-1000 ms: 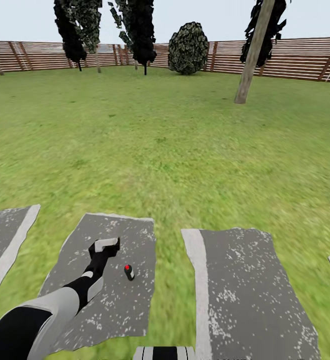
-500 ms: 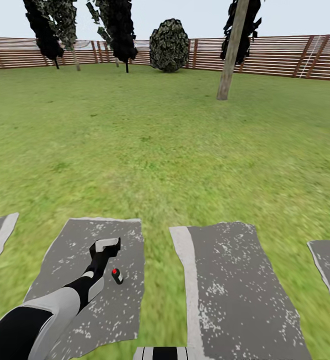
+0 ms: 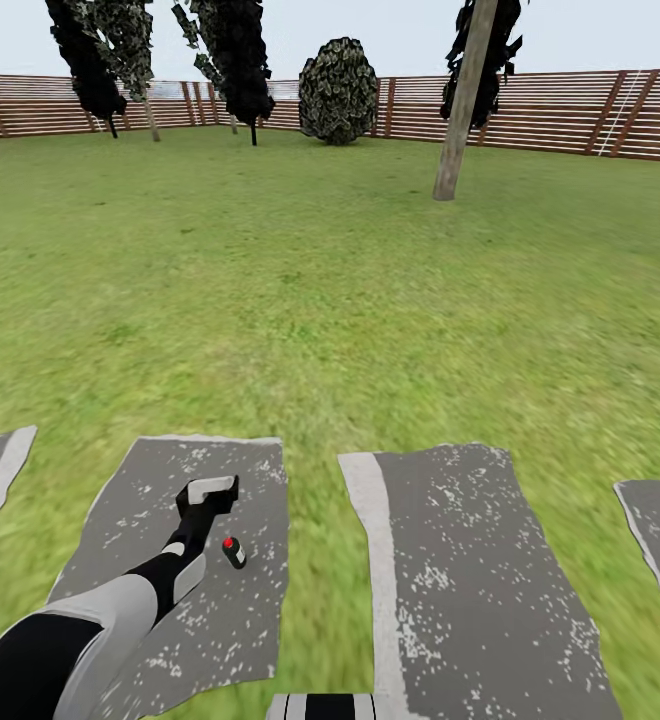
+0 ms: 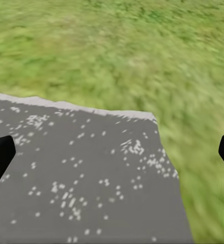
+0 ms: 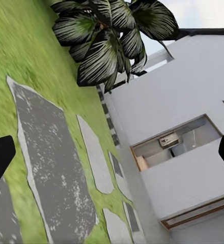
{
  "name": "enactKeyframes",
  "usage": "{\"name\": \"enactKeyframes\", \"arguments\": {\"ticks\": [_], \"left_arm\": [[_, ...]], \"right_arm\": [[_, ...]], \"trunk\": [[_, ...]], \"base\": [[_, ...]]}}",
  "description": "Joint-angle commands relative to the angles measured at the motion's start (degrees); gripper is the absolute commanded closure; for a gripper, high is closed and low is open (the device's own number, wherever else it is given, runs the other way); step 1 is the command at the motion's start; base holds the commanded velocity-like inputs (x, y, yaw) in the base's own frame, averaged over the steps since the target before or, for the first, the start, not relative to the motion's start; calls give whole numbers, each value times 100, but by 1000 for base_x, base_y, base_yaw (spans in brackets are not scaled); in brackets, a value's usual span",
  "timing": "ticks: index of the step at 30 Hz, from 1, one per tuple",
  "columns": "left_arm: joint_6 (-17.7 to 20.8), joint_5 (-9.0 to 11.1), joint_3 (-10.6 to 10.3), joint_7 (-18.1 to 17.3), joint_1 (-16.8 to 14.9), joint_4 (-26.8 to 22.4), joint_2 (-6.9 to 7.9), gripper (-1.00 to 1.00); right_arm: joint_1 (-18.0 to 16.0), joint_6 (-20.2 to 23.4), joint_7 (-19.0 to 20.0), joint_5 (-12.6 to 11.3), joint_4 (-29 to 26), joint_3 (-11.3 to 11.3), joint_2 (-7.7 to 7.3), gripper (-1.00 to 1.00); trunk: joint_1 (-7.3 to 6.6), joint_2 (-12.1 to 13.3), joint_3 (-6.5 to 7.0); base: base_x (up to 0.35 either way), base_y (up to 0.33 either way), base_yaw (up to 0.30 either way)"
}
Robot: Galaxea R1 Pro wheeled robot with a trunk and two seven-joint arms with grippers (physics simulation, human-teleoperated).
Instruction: In the garden, pick up the pesticide atomizer on the floor and spray pesticide onto both trees until each tree trunk is fully covered.
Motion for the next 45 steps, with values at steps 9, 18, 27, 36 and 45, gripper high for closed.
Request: {"name": "enactKeyframes", "arguments": {"ticks": [9, 18, 27, 36, 45], "left_arm": [[-7, 0, -1, 19, 0, -6, 30, -100], [-8, 0, -1, 21, 0, -6, 73, -100], [-8, 0, -1, 21, 0, -6, 76, -100], [-8, 0, -1, 21, 0, -5, 69, -100], [-8, 4, -3, 19, 0, -2, 59, -100]], "right_arm": [[0, 0, 0, 2, 0, 0, -2, -100], [0, 3, 0, 15, 8, 0, -2, -100], [0, 23, -16, 9, 15, -5, -2, -100], [0, 26, -26, -6, 19, -9, -2, -100], [0, 26, -26, -7, 26, -9, -2, -100]], "trunk": [[0, 0, 0], [23, -12, -199], [46, -24, -399], [70, -36, -598], [88, -45, -753]], "base": [[0, 0, 0], [0, 0, 0], [0, 0, 0], [0, 0, 0], [0, 0, 0]]}}
